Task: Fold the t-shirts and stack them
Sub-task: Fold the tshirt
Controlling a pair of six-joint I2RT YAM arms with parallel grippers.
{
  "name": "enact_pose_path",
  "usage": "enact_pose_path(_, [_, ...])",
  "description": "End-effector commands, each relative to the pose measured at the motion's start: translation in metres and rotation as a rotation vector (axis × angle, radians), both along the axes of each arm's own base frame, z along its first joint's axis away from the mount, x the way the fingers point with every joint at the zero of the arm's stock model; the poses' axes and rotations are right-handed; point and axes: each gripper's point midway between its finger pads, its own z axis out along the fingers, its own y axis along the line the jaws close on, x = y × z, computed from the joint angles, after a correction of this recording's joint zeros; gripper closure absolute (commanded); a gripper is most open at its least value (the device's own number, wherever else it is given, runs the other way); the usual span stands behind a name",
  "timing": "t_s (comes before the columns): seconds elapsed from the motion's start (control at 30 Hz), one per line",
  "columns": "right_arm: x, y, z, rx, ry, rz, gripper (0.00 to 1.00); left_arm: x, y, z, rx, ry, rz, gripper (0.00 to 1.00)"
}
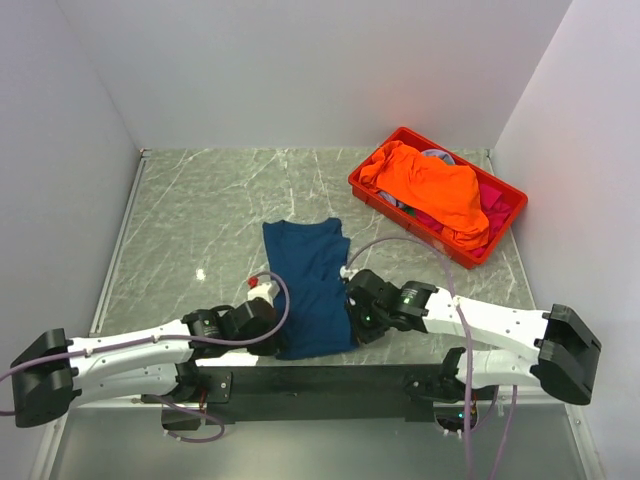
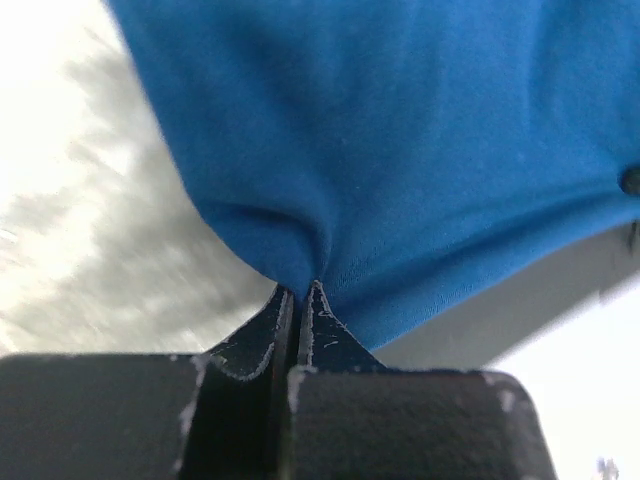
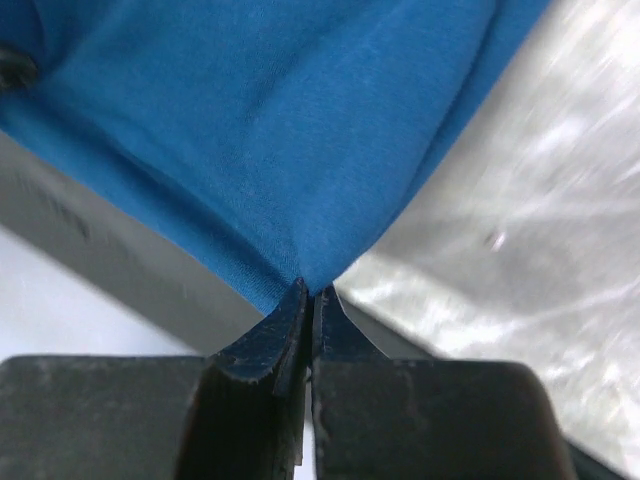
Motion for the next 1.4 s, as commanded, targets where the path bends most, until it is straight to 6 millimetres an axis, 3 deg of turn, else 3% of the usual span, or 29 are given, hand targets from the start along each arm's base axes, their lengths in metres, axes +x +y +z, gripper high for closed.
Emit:
enact_pose_path(0.0, [-0.041, -0.019, 0.013, -0.043, 0.119, 0.118, 1.0, -0.036, -0.006, 0.016, -0.023, 0.079, -0.208, 0.99])
enact_pose_path(0.3, [-0.093, -0.022, 0.056, 0.069, 0.238, 0.324, 1.0, -0.088, -0.022, 0.058, -0.151, 0.136, -0.477, 1.0])
enact_pose_path(0.4, [-0.095, -0.023, 0.071, 0.09, 0.221, 0.344, 1.0, -0.091, -0.025, 0.085, -0.22, 0.103, -0.504, 0.99])
enact_pose_path(0.53, [-0.089, -0.017, 0.091, 0.128, 0.17, 0.346, 1.0, -0.08, -0.029, 0.12, -0.293, 0.02, -0.454, 0.99])
enact_pose_path(0.77, [-0.038, -0.009, 0.114, 0.107, -0.058, 0.22, 1.0, -0.042, -0.036, 0.123, -0.311, -0.08, -0.239, 0.99])
enact_pose_path(0.83, [-0.021, -0.003, 0.118, 0.118, -0.102, 0.184, 1.0, -0.021, -0.038, 0.124, -0.311, -0.147, -0.149, 1.0])
enact_pose_path(1.13, [0.057, -0.004, 0.115, 0.108, -0.233, 0.021, 1.0, 0.03, -0.046, 0.112, -0.242, -0.287, 0.038, 1.0])
enact_pose_path(1.37, [0.091, 0.0, 0.114, 0.087, -0.267, -0.02, 1.0, 0.066, -0.034, 0.106, -0.191, -0.326, 0.156, 0.99])
